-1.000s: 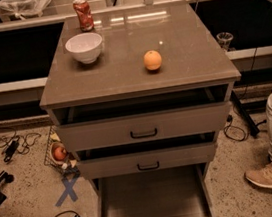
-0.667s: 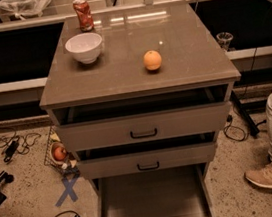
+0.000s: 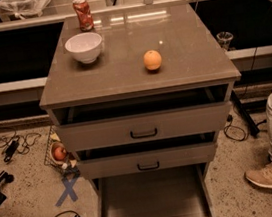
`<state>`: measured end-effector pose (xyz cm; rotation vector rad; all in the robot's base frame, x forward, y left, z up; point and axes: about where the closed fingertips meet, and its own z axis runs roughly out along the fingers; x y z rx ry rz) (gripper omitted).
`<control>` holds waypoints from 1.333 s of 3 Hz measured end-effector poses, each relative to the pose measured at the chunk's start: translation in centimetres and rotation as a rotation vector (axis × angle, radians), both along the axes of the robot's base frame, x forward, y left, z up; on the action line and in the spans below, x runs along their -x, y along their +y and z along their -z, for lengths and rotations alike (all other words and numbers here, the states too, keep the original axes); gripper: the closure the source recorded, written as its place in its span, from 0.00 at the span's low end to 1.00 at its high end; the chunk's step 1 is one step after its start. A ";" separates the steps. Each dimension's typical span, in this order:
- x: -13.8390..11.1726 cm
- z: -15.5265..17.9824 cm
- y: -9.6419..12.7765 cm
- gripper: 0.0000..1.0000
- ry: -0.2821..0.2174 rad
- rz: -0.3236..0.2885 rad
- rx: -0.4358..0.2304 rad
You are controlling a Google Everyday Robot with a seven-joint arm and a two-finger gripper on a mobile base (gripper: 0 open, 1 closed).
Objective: Close bottom drawer
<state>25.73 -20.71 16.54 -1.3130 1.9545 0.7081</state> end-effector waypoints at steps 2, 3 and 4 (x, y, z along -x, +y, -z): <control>-6.1 0.3 2.0 1.00 -0.054 -0.017 0.016; -10.3 -0.5 3.3 1.00 -0.091 -0.032 0.084; -12.9 -0.8 4.5 1.00 -0.110 -0.038 0.112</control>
Offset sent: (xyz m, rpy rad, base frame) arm 0.1144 0.0204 0.0011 -0.0468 -0.1025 0.0030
